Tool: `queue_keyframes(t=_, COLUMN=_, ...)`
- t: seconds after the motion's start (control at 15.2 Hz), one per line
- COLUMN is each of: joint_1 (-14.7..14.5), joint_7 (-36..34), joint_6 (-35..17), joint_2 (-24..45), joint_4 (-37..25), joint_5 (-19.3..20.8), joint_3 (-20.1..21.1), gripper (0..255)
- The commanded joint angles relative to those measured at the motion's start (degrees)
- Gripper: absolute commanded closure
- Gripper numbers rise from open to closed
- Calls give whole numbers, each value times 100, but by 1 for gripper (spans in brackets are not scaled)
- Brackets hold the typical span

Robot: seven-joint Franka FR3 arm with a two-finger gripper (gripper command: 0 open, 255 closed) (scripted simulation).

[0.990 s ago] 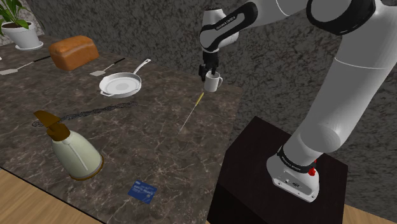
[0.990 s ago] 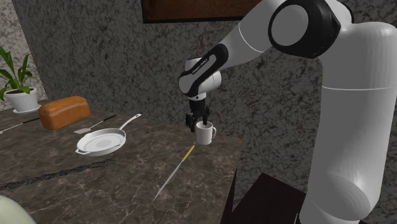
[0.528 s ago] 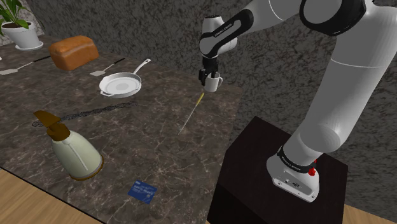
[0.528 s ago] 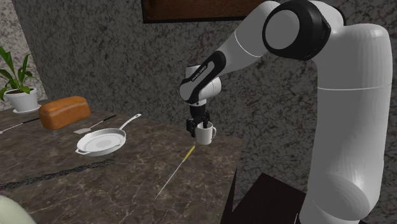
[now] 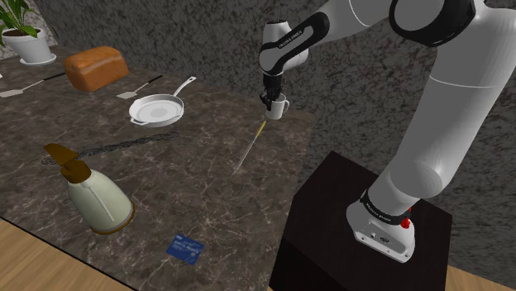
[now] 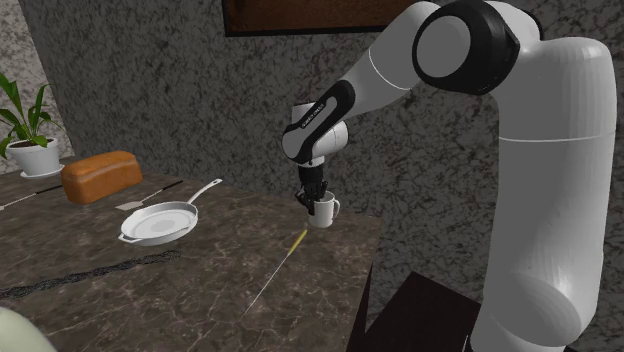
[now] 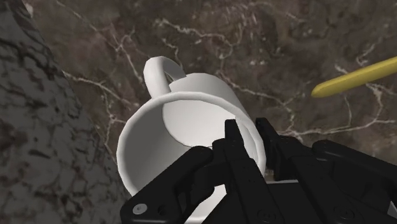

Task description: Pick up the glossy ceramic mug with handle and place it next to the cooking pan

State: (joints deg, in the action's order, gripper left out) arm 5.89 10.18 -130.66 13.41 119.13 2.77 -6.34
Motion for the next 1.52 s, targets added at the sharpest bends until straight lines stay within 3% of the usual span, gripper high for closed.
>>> queue_keyframes(t=0.0, joint_1=0, joint_7=0, joint_6=0, joint_2=0, joint_4=0, joint_5=0, joint_3=0, gripper=255)
queue_keyframes(t=0.4, joint_1=0, joint_7=0, joint_6=-1, joint_2=0, joint_4=1, joint_5=0, joint_3=0, gripper=255)
queue_keyframes(t=1.45, joint_1=-22, joint_7=20, joint_6=1119, joint_2=-624, joint_4=-498, joint_5=41, joint_3=-8, gripper=255)
